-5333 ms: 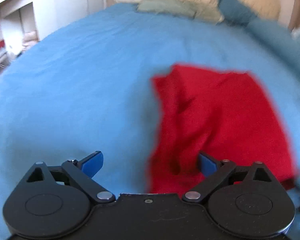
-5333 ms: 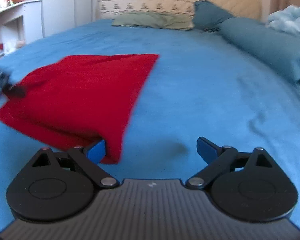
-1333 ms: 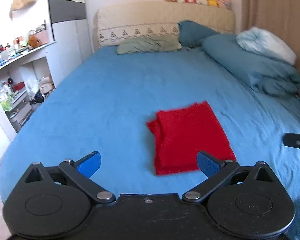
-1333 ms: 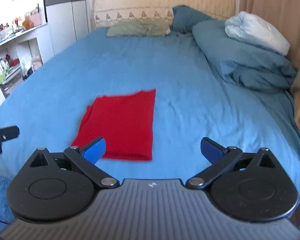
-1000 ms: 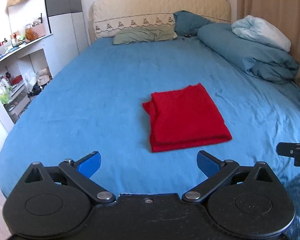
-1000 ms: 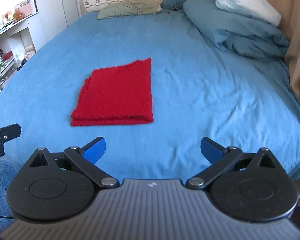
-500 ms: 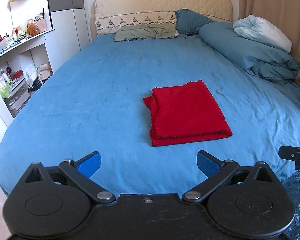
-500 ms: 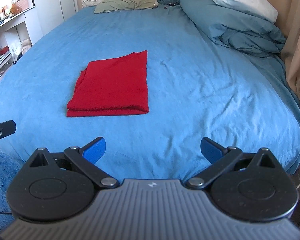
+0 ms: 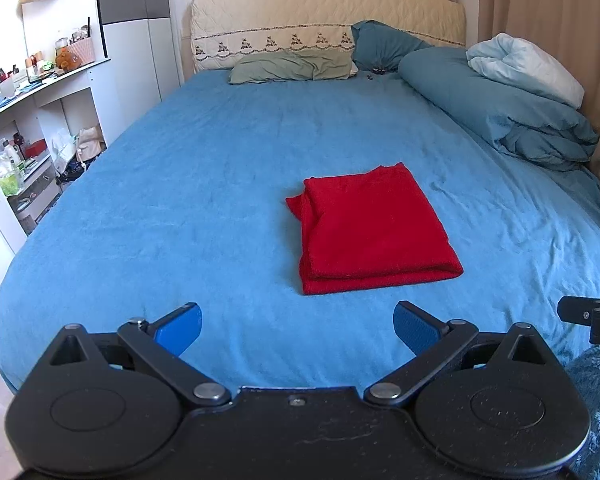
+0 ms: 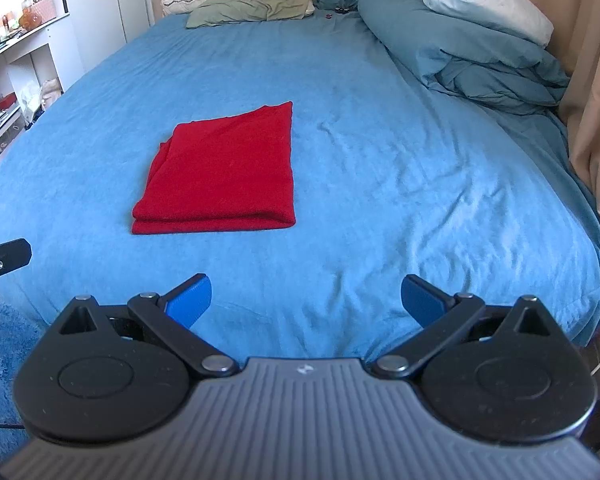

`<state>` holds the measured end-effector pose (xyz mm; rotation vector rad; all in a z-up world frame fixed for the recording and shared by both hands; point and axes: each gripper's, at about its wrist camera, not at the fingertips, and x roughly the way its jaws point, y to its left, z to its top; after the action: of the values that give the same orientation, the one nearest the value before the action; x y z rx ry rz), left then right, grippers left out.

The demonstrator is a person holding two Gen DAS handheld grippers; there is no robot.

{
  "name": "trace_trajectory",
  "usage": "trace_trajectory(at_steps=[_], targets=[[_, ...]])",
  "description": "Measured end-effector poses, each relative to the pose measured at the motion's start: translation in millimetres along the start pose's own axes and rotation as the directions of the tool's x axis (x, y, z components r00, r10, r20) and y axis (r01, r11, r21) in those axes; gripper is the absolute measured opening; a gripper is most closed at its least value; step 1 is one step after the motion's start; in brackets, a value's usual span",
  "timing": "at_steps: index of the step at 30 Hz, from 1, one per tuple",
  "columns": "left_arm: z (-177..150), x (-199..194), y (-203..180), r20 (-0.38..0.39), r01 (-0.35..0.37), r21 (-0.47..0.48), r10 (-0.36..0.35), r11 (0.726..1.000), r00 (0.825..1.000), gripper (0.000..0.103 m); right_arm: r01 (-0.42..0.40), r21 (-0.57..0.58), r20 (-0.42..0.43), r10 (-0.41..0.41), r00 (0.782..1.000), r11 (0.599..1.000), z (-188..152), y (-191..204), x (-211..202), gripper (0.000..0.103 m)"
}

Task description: Fold small clothes

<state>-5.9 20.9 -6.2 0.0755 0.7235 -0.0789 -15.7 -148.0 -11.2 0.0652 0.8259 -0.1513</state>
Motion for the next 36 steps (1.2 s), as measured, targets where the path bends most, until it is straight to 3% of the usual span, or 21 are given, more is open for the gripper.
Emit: trace_trajectory(at_steps=[36], targets=[[0.8,-10.5,4.2,0.035,-0.028,0.005,0.027,1.000,0.999,0.103,-0.002,-0.003,0.008,0.002,1.000,1.000,2.4,3.8,-3.4,0.103]])
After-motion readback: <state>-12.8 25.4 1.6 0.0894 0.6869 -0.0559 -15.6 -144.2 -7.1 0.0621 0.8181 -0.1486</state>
